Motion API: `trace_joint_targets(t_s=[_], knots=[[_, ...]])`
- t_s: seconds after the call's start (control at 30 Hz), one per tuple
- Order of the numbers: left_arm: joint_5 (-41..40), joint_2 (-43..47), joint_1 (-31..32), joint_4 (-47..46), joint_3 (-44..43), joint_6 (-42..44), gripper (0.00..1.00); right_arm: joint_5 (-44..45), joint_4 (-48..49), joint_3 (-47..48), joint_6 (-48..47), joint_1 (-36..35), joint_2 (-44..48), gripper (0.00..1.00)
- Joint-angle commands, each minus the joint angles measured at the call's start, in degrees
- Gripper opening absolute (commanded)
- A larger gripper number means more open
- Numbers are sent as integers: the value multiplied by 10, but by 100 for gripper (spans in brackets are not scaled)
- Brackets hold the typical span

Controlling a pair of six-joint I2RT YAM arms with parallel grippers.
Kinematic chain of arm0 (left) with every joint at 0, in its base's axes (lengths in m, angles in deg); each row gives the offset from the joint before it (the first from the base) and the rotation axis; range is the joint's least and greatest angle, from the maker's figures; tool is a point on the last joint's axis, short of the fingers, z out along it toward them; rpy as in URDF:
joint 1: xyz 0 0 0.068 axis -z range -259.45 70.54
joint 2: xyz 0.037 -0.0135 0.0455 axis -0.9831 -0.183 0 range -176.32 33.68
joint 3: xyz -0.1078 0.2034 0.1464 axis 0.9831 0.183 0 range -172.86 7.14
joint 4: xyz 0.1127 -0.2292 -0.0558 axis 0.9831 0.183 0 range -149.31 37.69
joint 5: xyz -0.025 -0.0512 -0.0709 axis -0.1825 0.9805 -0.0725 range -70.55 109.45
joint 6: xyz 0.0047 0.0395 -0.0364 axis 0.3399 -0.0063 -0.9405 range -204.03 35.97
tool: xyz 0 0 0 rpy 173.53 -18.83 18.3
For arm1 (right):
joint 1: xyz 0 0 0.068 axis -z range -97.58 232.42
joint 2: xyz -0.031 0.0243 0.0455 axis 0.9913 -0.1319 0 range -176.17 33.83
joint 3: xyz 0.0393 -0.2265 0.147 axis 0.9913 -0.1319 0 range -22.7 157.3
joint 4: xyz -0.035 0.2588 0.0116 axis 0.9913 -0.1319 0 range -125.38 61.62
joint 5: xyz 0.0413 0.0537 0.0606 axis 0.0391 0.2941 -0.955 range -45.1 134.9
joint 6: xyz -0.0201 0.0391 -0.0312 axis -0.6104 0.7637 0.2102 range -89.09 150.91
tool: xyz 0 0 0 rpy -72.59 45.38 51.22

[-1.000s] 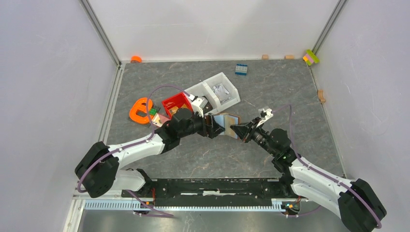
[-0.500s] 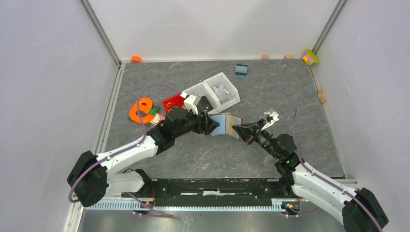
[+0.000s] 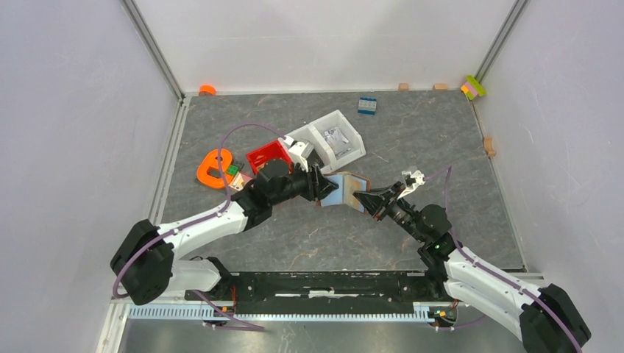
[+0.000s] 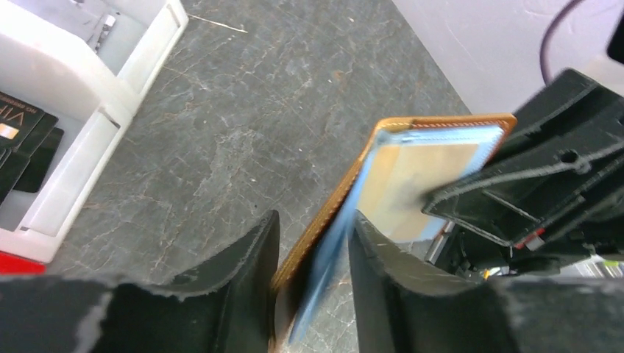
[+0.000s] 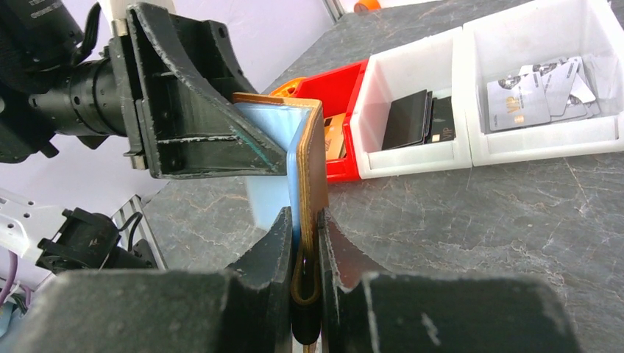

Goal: Take the credit cards out of the card holder
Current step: Remove the credit card from the card holder.

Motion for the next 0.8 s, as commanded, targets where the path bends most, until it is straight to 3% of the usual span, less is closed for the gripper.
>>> trace_joint_targets(t_s=[0.0,0.1,0.13,0.3,0.4,0.43,0.53,0.77], knots=[[36,29,4,-97,34,14,33,1,41,3,3,1,-13,1],[23,29,6,-93,34,9,5,-4,44,5,6,1,-24,4],[19,31,6,-94,36,7,2,-7,45,6,6,1,-28,6],[-14,40,6,-91,48,1,2,1,27,15,0,1,-40,14],[-39,40,5,-83,51,-11,2,-3,22,20,-1,1,-43,42],[-40,37,5,-82,50,-15,2,-3,17,23,-4,1,-43,45],[-37,28,3,-70,40,-24,2,2,-1,28,-14,1,-45,44],[-32,30,1,-67,39,-26,2,-8,-5,37,-16,1,-66,32]])
